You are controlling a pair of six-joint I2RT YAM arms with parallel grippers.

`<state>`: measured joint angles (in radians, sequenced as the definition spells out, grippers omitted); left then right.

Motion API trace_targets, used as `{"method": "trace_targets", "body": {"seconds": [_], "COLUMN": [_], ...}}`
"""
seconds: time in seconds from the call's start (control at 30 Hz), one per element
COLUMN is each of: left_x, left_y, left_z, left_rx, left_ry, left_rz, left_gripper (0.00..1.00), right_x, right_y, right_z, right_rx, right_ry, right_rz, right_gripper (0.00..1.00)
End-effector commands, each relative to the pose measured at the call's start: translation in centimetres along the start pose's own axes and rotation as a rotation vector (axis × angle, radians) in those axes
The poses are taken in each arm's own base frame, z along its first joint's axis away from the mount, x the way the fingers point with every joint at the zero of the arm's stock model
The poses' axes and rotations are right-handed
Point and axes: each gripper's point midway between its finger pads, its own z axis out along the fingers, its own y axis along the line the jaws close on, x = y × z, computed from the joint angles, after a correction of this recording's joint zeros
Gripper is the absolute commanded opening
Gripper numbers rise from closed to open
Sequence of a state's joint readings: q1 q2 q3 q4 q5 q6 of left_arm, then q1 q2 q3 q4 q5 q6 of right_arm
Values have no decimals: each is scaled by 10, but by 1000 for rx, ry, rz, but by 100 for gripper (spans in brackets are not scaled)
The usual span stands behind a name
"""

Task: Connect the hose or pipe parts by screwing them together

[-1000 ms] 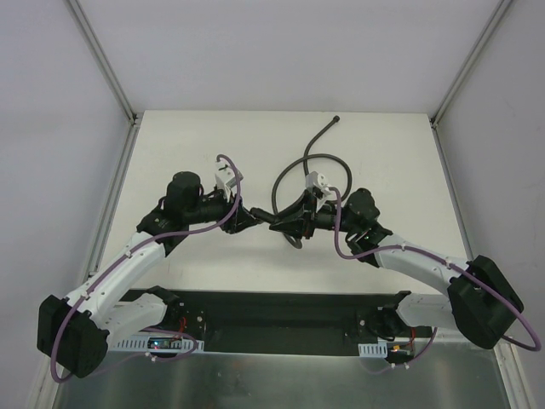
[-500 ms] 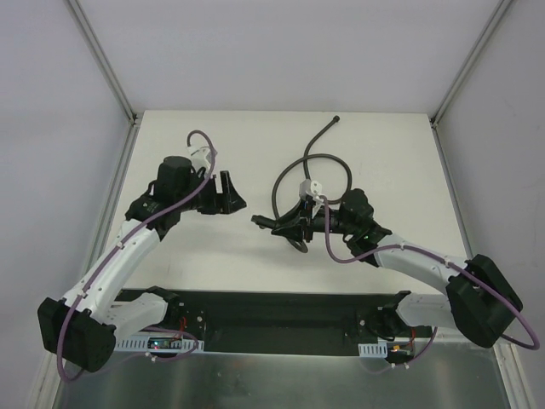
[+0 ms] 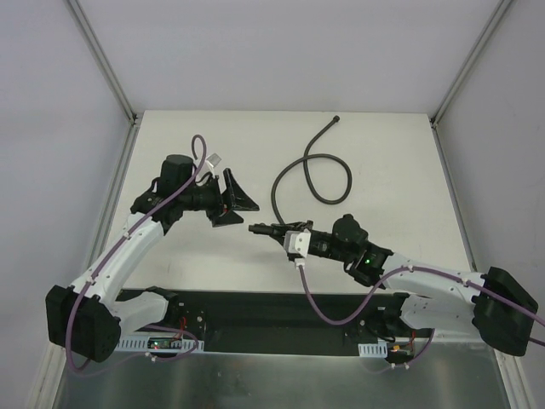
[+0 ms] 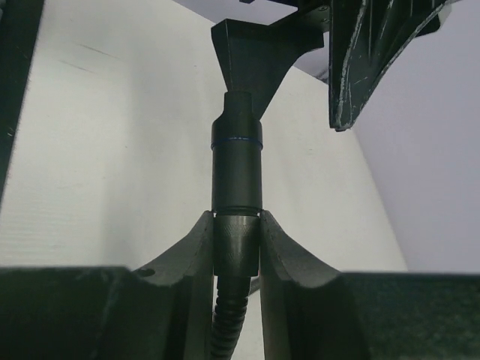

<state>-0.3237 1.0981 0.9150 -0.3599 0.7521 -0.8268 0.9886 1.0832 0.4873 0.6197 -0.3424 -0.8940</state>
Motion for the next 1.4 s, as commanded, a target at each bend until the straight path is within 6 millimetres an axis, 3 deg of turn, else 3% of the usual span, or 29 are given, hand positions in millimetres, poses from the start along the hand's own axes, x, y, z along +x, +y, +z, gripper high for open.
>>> {"method": "trace_targets", "body": {"seconds": [0.0, 0.27, 0.53, 0.7, 0.87, 1.1, 1.2, 1.23, 1.37], "left_x": [6, 18, 23, 23, 22, 40, 35, 33, 23], "left_y": [-18, 0, 4, 13, 4, 8, 7, 4, -12], "left_z": [1, 7, 11, 20, 28, 47, 48, 48, 47], "left_rx": [115, 102, 130, 138, 182, 186, 216, 229, 296], "left_ry": [46, 84, 80, 83, 84, 134, 108, 102, 76], "left_rz": [-56, -172, -310, -377, -375, -388, -372, -352, -214], "left_gripper": [79, 79, 80, 74, 65, 42, 28, 19, 0], "right_x": [-19, -17, -18, -21, -22, -17, -16, -16, -16], "right_y": [-34, -35, -32, -28, -24, -27, -27, -25, -14], "right_z": [-3, 3, 9, 14, 19, 21, 21, 21, 22], "right_rx": [147, 171, 164, 157, 147, 180, 187, 182, 137], "right_ry": [22, 68, 83, 84, 83, 110, 113, 109, 98], "right_rz": [-261, -321, -369, -397, -404, -373, -347, -337, -241], "right_gripper": [1, 1, 1, 1, 1, 1, 1, 1, 1]}}
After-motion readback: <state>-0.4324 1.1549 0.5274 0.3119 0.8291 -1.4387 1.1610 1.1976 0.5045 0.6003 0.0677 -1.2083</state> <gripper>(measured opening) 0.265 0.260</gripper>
